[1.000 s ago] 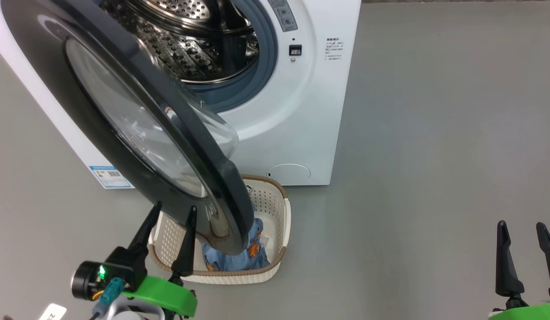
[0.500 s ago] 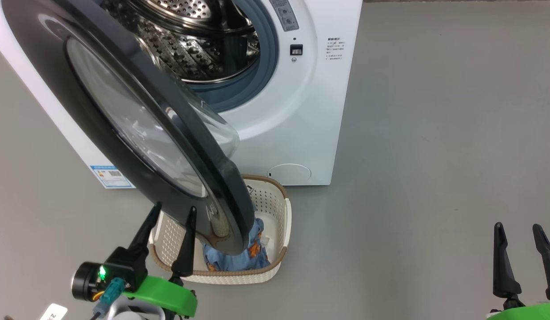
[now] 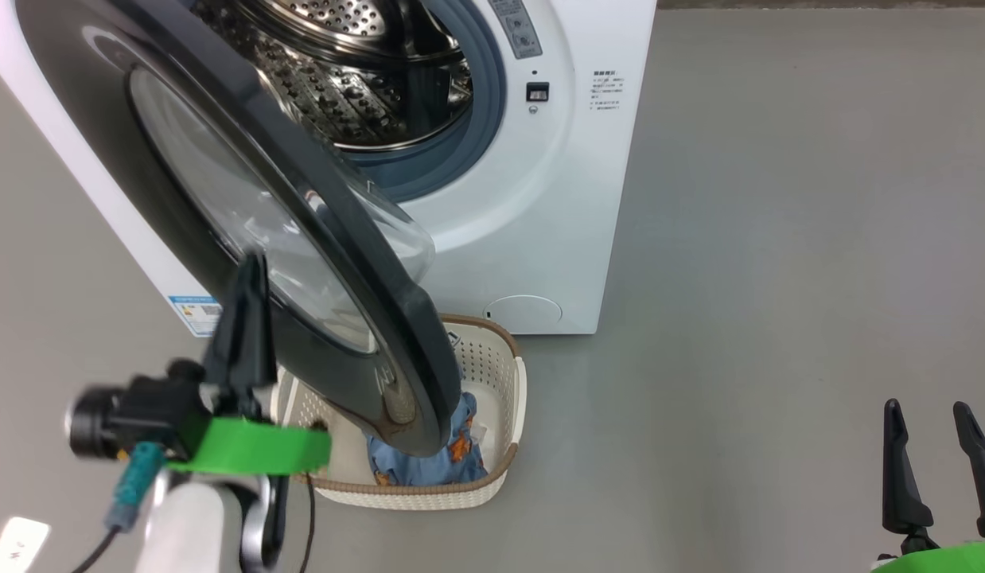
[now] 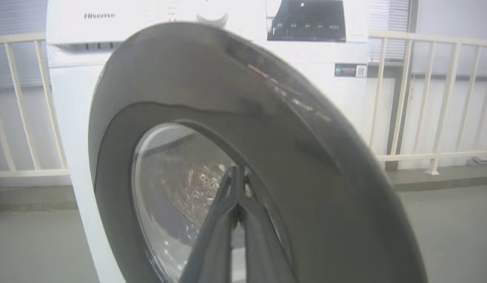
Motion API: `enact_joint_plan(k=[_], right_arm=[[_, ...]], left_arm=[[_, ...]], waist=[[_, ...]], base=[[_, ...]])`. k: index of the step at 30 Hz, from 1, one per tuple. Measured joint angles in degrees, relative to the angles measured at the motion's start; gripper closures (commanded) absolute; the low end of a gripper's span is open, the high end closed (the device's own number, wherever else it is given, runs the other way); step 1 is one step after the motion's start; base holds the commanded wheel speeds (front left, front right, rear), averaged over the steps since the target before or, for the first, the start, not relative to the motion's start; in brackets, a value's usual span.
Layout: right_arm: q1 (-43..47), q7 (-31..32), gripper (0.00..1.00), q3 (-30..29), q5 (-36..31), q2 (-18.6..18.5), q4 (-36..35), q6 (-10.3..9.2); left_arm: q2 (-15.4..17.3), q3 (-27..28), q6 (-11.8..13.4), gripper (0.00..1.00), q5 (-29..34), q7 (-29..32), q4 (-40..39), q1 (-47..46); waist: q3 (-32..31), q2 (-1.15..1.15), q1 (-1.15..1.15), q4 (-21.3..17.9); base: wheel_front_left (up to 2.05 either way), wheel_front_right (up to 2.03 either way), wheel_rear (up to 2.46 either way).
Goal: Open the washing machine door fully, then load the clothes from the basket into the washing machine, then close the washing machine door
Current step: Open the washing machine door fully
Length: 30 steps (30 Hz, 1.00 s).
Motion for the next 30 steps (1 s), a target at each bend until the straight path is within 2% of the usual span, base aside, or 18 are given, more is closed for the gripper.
enact_joint_plan(k=[5,12,21,24,30], right_arm=[[0.0,0.0,0.00,0.0,0.0,0.0,0.0,0.00],[0.0,0.1,0.00,0.1,0.0,0.0,0.5,0.00],[0.0,0.6,0.00,0.9,0.4,0.0,1.5,0.00],[0.0,0.6,0.00,0.9,0.4,0.0,1.7,0.00],[0.0,0.6,0.00,1.2,0.7,0.0,2.3,0.00]], left_arm=[[0.0,-4.2,1.0,1.00,-1.6,0.0,-10.1,-1.5],[0.1,-14.7,1.4,1.00,-7.1,2.2,-18.1,-0.4],[0.5,-27.2,1.7,1.00,-15.4,4.5,-17.9,1.1],[0.5,-29.4,1.7,1.00,-17.3,4.5,-16.8,1.1],[0.5,-30.9,3.7,1.00,-20.3,3.8,-10.3,1.0]], waist=[[-0.2,0.00,0.00,-0.1],[-0.4,0.00,0.00,-0.6],[-0.4,0.00,0.00,-2.3],[-0.4,0.00,0.00,-2.8],[-0.2,0.00,0.00,-4.5]], base=[[0.00,0.00,0.00],[0.00,0.00,0.00],[0.00,0.00,0.00],[0.00,0.00,0.00],[0.00,0.00,0.00]])
